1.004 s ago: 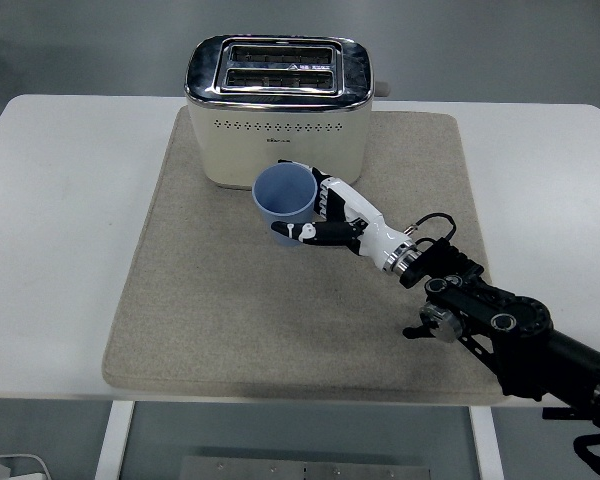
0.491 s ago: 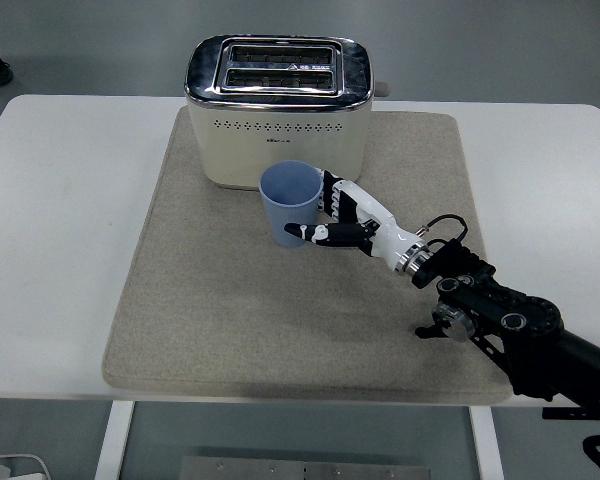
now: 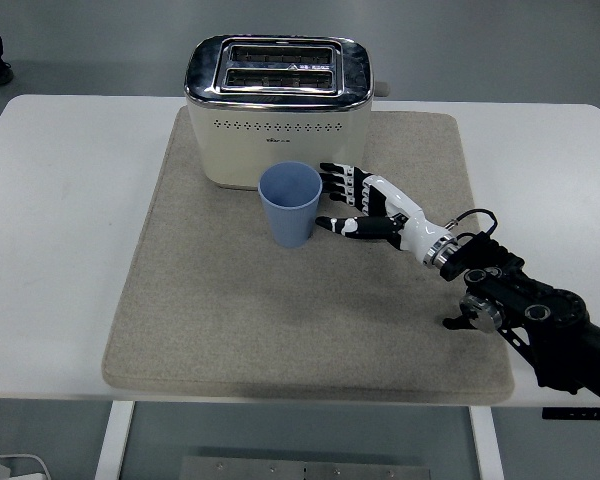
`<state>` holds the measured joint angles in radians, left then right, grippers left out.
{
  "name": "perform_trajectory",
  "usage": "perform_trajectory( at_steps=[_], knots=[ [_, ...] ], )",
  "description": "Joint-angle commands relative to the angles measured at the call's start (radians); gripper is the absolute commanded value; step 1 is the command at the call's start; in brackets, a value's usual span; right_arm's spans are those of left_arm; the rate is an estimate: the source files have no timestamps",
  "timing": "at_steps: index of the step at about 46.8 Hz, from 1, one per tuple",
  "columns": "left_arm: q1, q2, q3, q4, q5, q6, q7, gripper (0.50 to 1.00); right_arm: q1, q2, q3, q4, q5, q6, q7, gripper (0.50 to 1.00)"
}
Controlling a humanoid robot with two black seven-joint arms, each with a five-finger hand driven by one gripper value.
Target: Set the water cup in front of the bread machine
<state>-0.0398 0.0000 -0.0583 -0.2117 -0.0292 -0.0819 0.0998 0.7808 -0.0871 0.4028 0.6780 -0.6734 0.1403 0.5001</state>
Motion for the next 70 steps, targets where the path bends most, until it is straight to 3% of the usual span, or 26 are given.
perform_trajectory(
  at_steps=[1,27,43,50,56,70],
  knots=[
    [0.000,0.000,0.000,0.000,0.000,-0.001,0.000,1.000,-0.002,-0.014,0.004,0.000,0.001,0.015,0.000,0.919],
    [0.000,0.000,0.000,0.000,0.000,-0.001,0.000,1.000,0.000,-0.120,0.010,0.009,0.020,0.035,0.001,0.921],
    [0.000,0.000,0.000,0.000,0.000,-0.001,0.000,1.000,-0.002,-0.184,0.077,0.011,0.020,0.068,0.000,0.921],
    [0.000,0.000,0.000,0.000,0.000,-0.001,0.000,1.000,0.000,-0.200,0.085,0.009,0.126,0.090,-0.003,0.921],
    [0.000,0.000,0.000,0.000,0.000,-0.001,0.000,1.000,0.000,-0.230,0.087,0.008,0.256,0.120,-0.072,0.921],
    [0.000,0.000,0.000,0.000,0.000,-0.001,0.000,1.000,0.058,-0.244,0.087,-0.001,0.485,0.107,-0.215,0.921]
  ],
)
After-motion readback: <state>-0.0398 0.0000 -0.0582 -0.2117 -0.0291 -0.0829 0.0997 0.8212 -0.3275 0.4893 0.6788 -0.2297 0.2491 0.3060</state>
